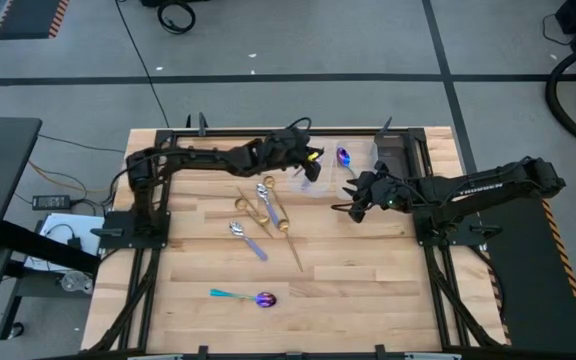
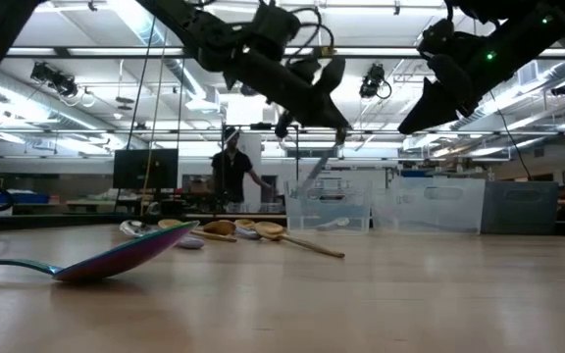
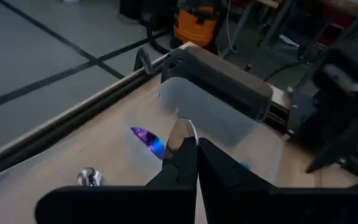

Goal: Sort silverware by color (type)
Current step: Put the middle gray spoon into the left transparent bin, then put the bottom right golden spoon into the black bin

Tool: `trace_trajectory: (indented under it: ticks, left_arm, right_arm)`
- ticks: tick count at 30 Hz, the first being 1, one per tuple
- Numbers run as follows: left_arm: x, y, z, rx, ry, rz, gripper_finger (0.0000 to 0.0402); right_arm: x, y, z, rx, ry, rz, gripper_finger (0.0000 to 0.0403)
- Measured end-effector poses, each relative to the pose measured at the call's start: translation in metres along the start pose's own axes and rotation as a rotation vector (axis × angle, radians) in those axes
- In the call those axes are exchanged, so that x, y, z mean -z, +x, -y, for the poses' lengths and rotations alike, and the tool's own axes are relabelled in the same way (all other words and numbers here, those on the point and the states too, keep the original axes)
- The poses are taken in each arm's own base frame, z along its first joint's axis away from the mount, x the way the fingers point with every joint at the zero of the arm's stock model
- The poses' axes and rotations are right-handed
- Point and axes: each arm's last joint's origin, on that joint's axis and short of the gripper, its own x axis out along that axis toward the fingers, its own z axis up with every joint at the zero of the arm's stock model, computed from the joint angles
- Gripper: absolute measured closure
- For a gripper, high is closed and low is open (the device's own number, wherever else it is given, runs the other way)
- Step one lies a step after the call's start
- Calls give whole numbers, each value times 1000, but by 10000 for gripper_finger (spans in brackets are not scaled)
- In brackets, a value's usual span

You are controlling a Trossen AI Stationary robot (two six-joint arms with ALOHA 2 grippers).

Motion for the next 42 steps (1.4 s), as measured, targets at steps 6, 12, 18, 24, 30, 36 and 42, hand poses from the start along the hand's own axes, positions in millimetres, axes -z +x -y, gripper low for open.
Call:
trace_trajectory:
  ticks: [6,12,18,24,30,36,42]
  left_arm:
    - [15,16,-9,-28,-61,-50,393]
    - [23,17,-17,-70,-118,-120,392]
    - [27,16,-18,-89,-126,-163,351]
    - [27,13,-15,-83,-32,-186,270]
    - [14,-4,-4,-57,159,-206,211]
    - [20,-30,29,-122,370,-236,211]
    - [45,-63,60,-108,520,-299,223]
  right_arm:
    - [0,0,-1,-6,-11,-3,283]
    - [0,0,-1,-9,-18,1,283]
    - [0,0,-1,-16,-16,3,283]
    - [0,0,-1,-21,-15,3,283]
    - [0,0,-1,-27,-15,2,283]
    - [3,1,-2,-27,-19,-8,283]
    - [7,1,-2,-37,-20,-19,283]
